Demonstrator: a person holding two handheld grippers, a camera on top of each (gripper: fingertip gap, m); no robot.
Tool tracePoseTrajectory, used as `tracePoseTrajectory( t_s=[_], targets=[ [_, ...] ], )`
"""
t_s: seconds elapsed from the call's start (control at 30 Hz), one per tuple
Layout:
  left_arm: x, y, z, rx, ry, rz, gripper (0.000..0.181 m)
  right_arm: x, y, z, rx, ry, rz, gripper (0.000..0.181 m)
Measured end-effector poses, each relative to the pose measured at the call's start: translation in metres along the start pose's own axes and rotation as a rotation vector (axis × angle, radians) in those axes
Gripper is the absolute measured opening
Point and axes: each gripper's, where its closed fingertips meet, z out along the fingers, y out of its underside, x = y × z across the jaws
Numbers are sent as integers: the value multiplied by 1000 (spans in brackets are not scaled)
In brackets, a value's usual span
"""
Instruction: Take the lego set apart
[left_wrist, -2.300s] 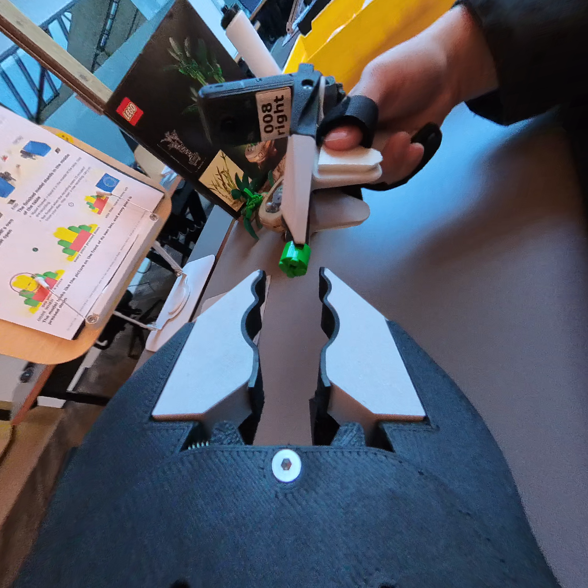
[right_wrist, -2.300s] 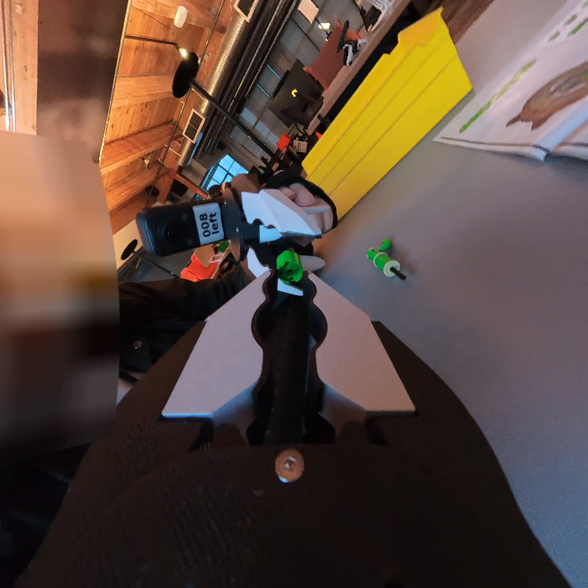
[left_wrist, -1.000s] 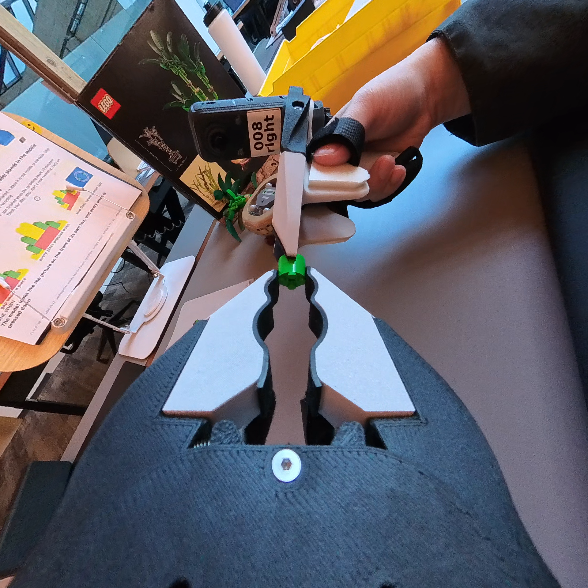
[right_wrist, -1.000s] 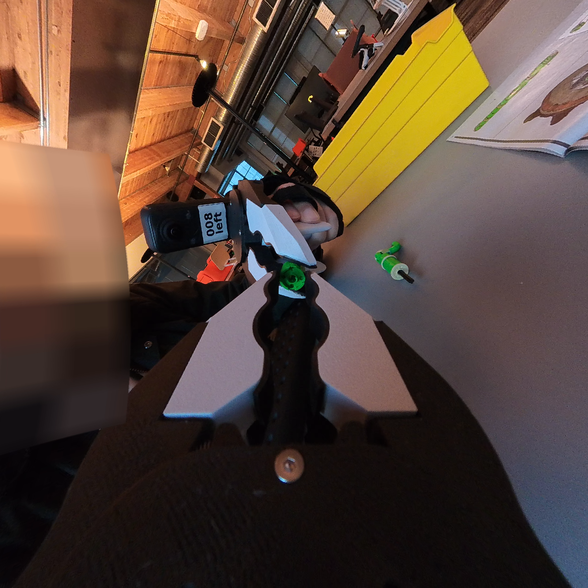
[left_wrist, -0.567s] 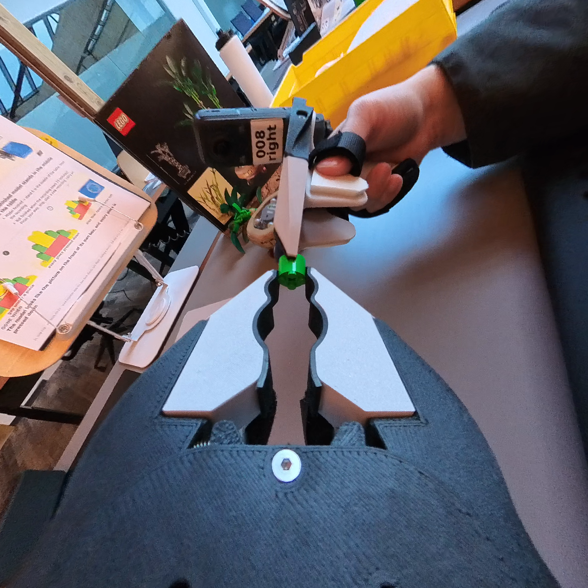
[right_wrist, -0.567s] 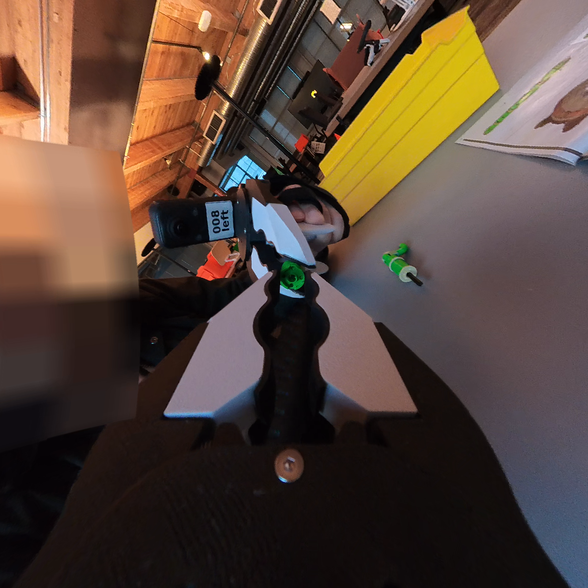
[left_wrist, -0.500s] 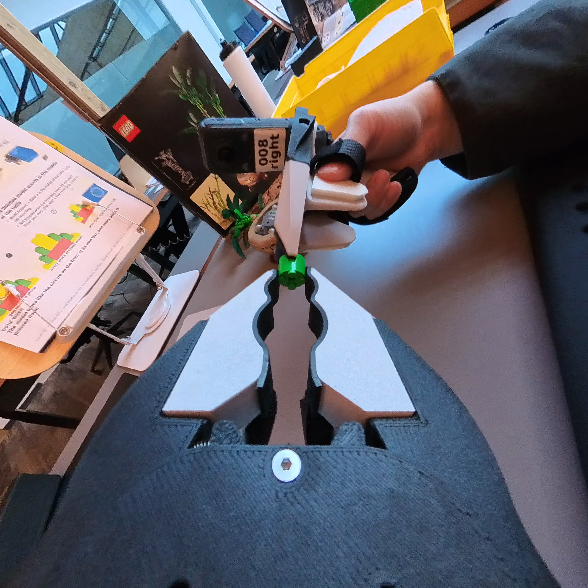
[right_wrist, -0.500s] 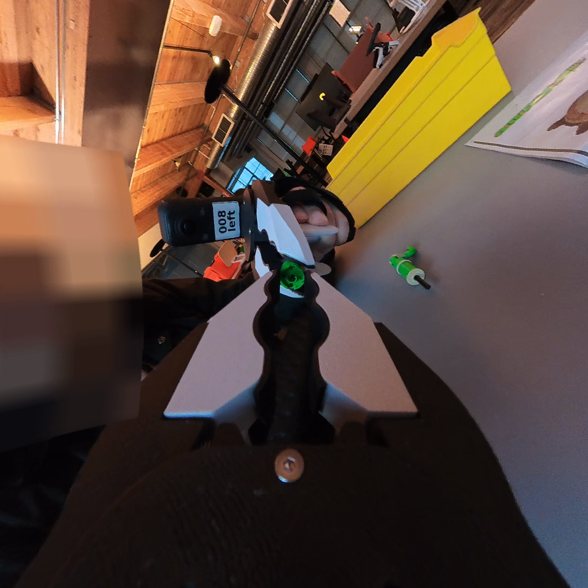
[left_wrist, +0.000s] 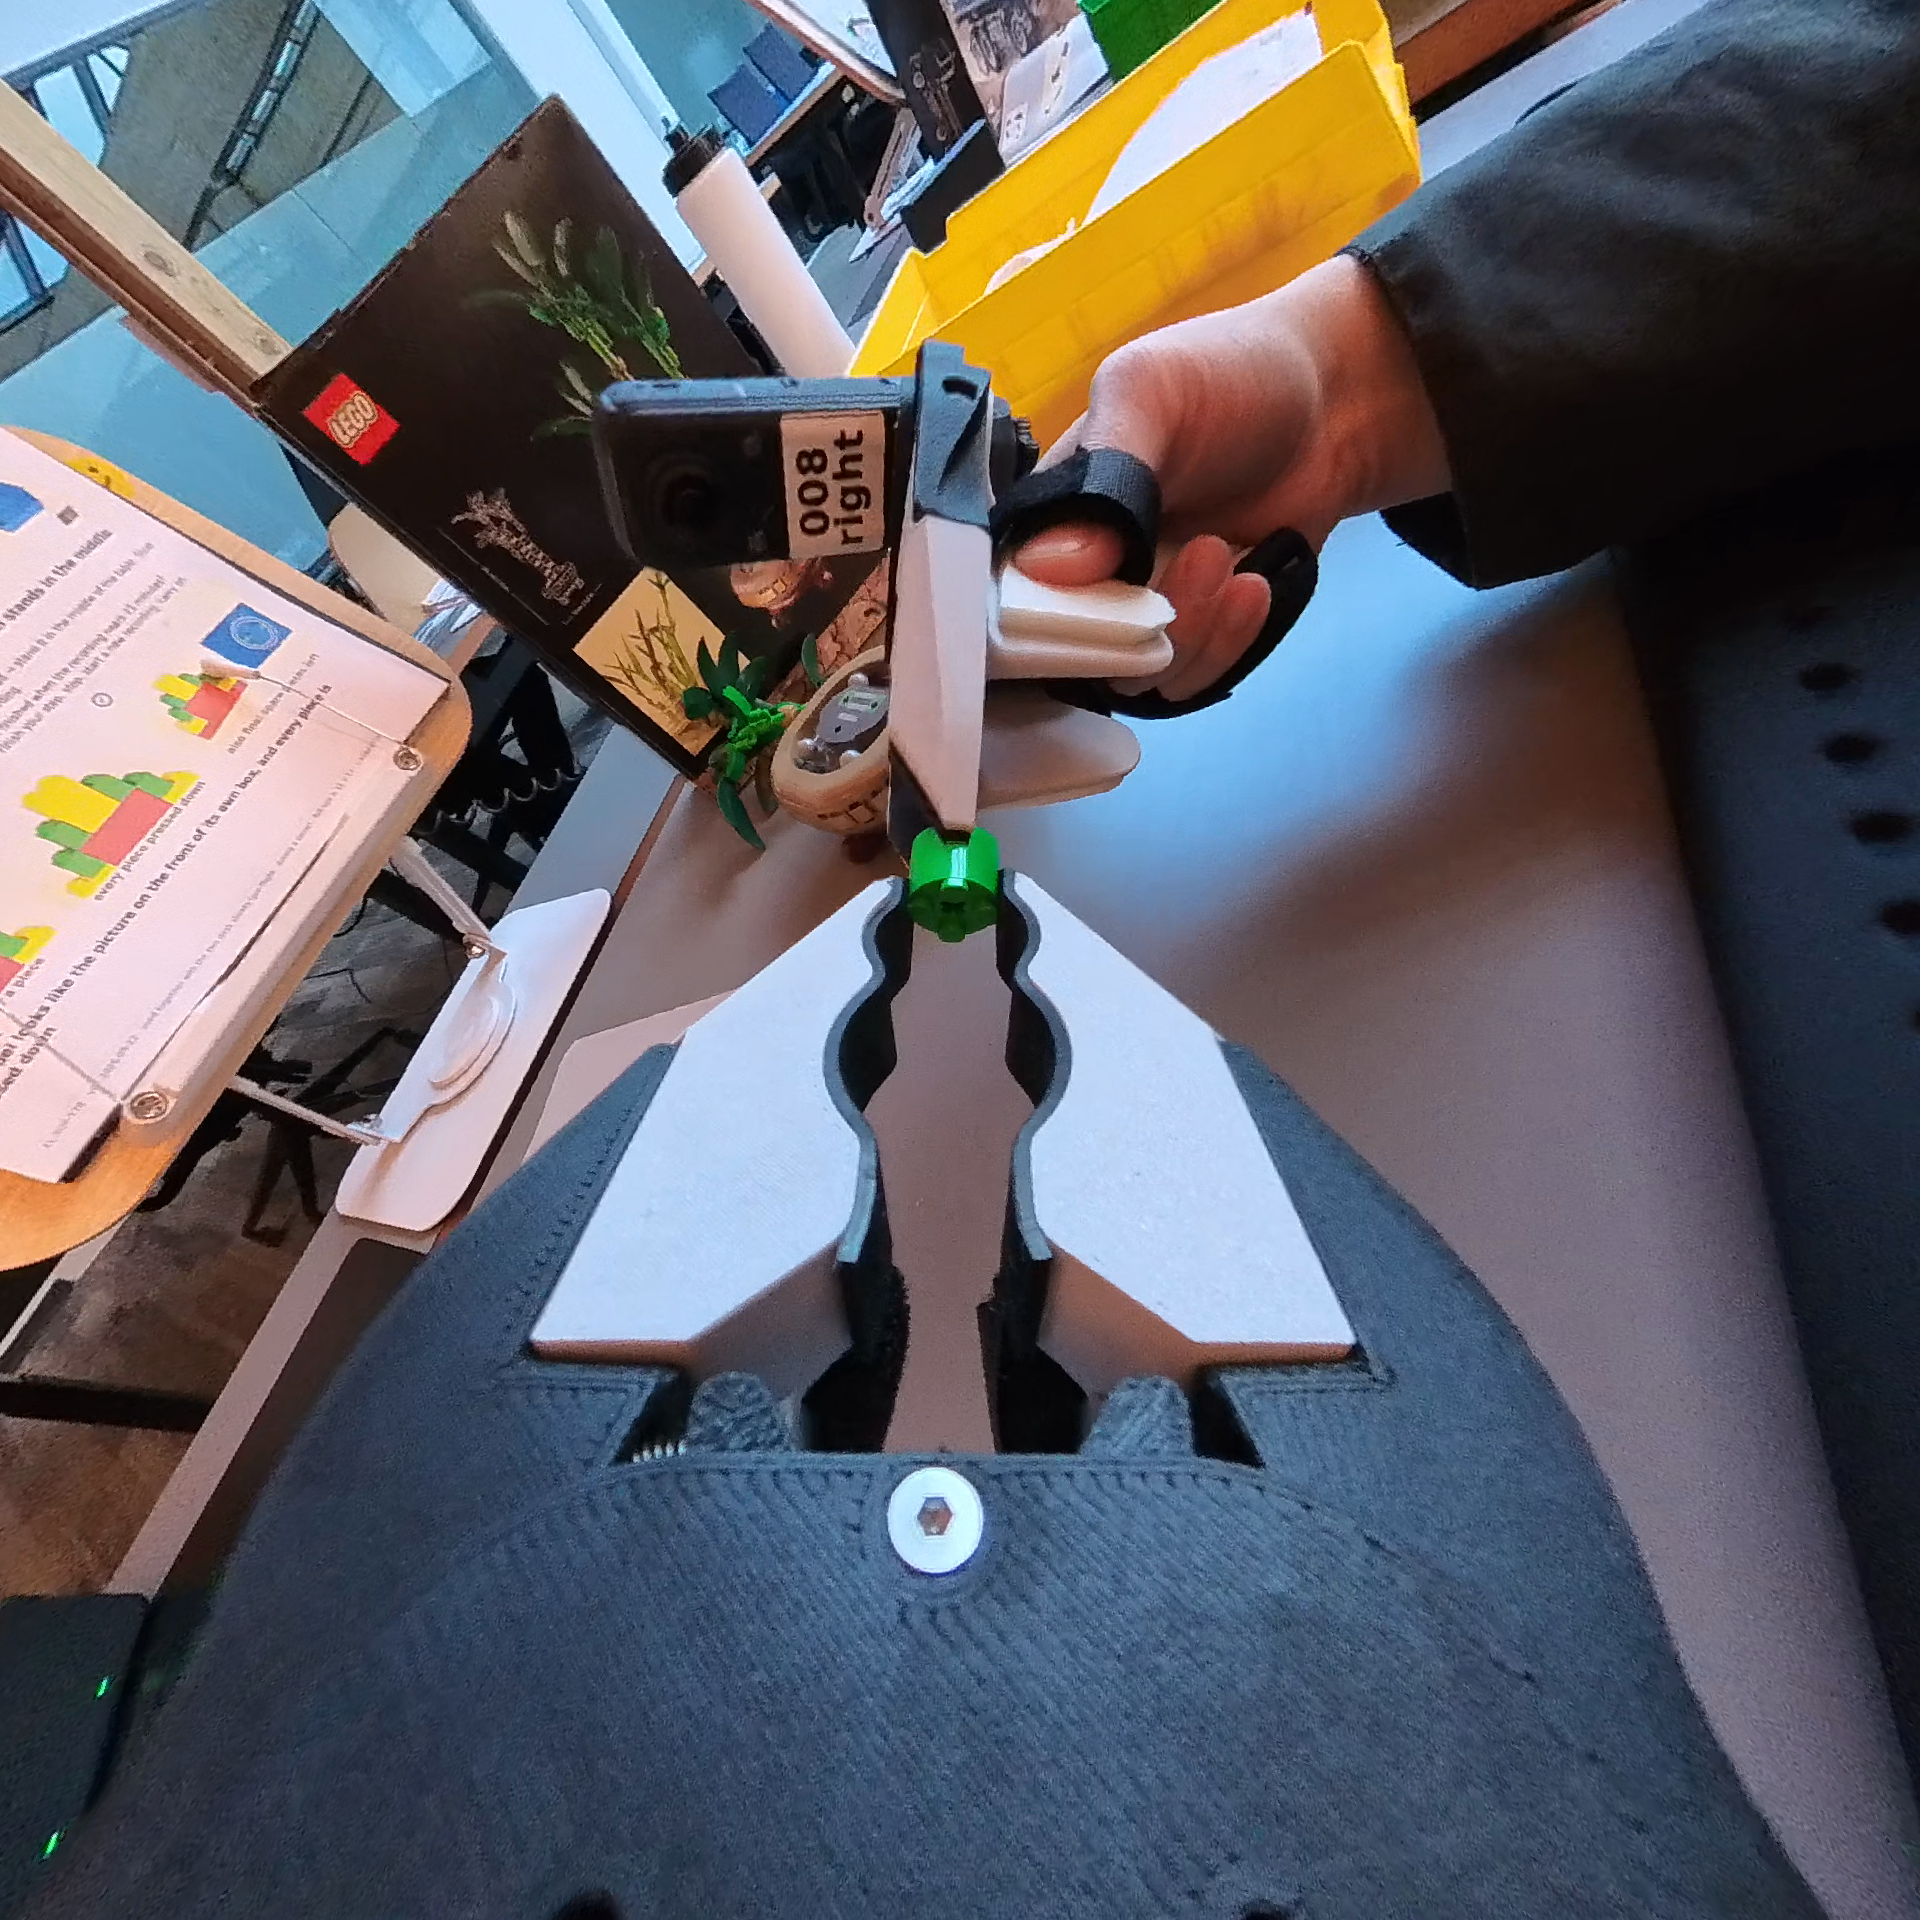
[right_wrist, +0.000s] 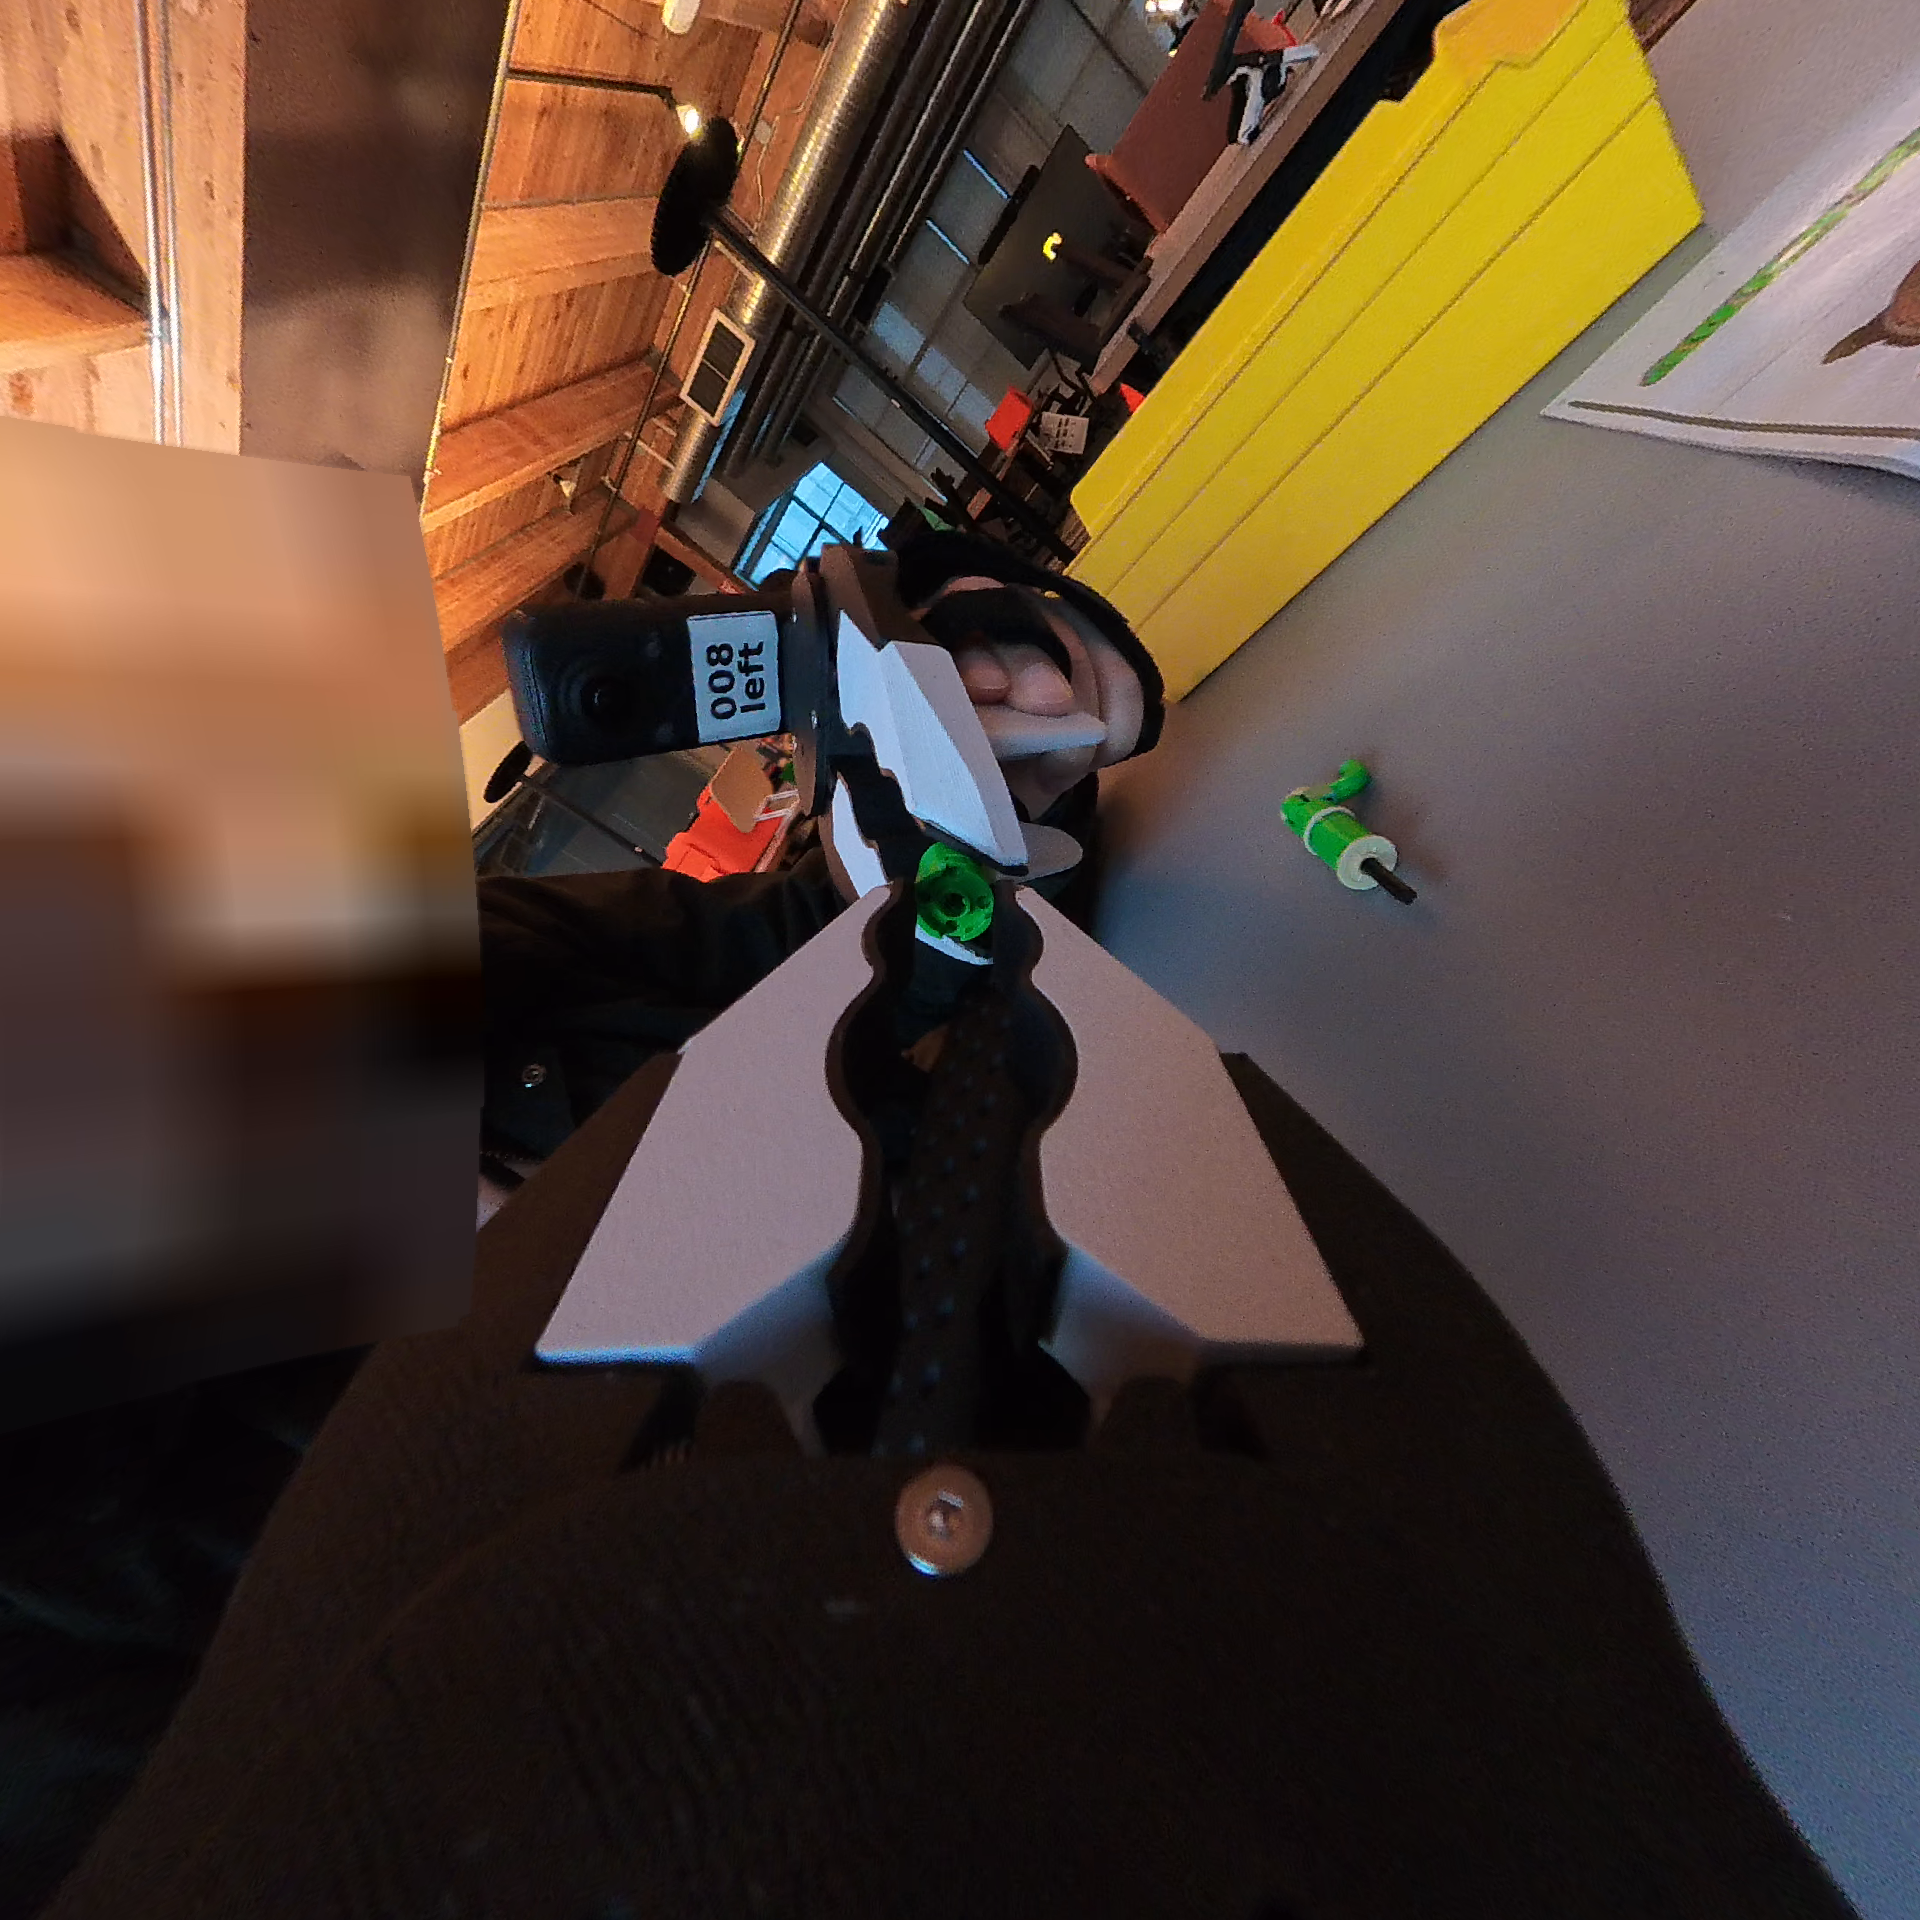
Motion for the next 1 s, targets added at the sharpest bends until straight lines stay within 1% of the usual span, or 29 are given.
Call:
tracePoseTrajectory(
  t_s=[0.43,0.47,0.5,0.53,0.57,0.6,0.63,0.67,0.73,0.77,0.83,0.9,1.0],
  targets=[
    [-1,-2,-1,-5,-8,32,15,-3,0,-2,-15,40,-26,13],
    [-9,0,-4,-22,-49,30,14,-3,0,-5,-15,48,-29,14],
    [-27,6,-16,-36,-133,41,14,-4,-10,-21,48,50,-21,13],
    [-46,5,-33,13,-189,-23,14,-6,-29,-46,177,54,-12,12],
    [-57,-6,-49,110,-180,-133,14,-10,-41,-66,268,62,-31,12],
    [-62,-18,-59,188,-165,-188,14,-16,-41,-70,262,76,-81,13],
    [-60,-25,-60,221,-155,-180,14,-19,-35,-64,211,88,-124,13],
    [-53,-27,-55,222,-134,-155,14,-20,-31,-55,170,89,-149,14],
    [-35,-25,-40,194,-81,-122,14,-23,-22,-39,117,26,-128,14],
    [-31,-23,-36,185,-79,-103,14,-23,-18,-34,100,8,-118,14],
    [-28,-27,-36,210,-82,-94,14,-18,-15,-30,83,23,-126,14],
    [-27,-33,-38,254,-58,-131,14,-17,-12,-27,72,13,-145,14],
    [-29,-35,-41,280,-71,-134,14,-6,-8,-23,62,25,-141,14]
  ],
)
